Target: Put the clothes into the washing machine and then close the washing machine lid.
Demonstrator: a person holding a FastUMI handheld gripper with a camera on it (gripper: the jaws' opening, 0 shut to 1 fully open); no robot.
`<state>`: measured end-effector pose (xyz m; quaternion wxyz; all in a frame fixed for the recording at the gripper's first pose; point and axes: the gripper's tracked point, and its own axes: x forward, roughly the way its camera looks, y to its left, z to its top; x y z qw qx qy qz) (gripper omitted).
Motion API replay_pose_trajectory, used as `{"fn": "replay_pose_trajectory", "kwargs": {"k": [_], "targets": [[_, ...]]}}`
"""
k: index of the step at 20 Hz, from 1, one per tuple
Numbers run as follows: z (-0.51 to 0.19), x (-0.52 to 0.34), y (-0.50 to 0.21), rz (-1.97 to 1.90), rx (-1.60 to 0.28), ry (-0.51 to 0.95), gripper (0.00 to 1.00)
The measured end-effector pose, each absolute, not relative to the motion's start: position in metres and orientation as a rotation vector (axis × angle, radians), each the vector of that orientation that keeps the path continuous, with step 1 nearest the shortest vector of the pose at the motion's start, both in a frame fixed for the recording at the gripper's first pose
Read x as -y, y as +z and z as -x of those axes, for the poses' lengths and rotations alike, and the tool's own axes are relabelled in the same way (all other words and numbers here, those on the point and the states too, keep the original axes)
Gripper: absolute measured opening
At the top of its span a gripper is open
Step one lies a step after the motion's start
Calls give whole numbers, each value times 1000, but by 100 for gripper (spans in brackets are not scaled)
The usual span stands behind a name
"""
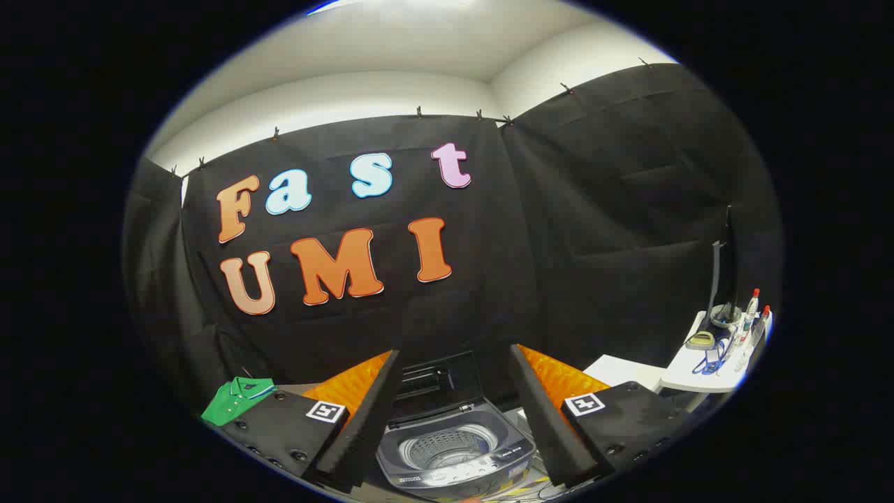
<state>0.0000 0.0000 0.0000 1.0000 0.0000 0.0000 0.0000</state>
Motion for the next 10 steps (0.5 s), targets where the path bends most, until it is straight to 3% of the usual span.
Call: {"fn": "replay_pose_trajectory", "kwargs": {"k": [10], "targets": [[-23, -17, -1, 5, -3, 42, 98]]}}
